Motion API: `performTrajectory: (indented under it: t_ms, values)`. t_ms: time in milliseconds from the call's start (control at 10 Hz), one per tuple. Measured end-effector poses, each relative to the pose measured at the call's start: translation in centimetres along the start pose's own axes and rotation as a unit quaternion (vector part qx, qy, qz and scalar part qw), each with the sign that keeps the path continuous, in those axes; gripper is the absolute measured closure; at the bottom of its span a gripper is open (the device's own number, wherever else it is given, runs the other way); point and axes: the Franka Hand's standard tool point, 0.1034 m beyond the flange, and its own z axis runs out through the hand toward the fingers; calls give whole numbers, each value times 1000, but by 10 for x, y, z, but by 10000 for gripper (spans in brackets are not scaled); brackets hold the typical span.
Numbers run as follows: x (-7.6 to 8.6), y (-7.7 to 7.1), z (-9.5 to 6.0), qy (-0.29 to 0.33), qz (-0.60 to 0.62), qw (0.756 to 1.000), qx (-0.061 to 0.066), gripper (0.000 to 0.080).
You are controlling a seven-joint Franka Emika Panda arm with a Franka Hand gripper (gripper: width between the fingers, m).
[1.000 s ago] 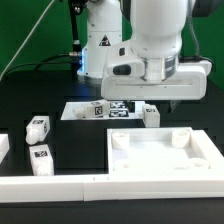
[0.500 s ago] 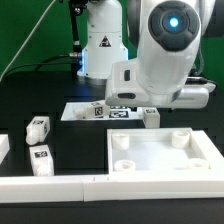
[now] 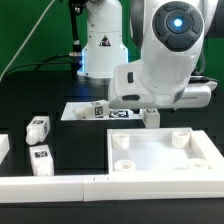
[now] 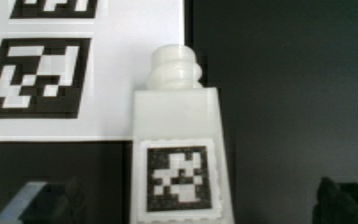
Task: Assemble one leg
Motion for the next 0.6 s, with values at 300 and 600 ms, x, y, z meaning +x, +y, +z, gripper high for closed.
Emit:
performTrajectory:
  t_ms: [300,600]
  values:
    - [1,2,9,-82,21,996,-2,151]
    - [6,2,8,-82,21,996,-2,151]
